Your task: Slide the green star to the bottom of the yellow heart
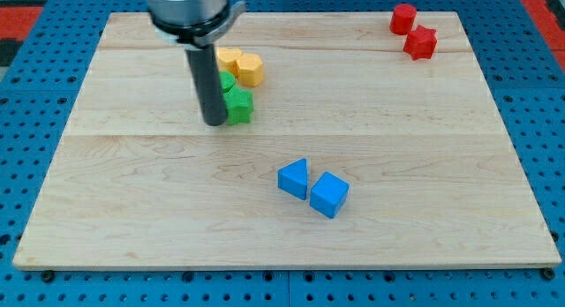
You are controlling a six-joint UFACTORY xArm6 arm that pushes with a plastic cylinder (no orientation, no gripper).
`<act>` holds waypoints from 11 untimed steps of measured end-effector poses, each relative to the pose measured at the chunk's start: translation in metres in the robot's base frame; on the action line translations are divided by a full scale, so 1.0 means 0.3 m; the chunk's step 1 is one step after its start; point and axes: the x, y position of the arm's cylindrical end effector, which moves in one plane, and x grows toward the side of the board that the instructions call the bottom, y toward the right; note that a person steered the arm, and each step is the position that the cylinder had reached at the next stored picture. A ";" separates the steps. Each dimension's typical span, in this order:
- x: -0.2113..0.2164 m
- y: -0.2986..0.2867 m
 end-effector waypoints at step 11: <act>-0.013 0.090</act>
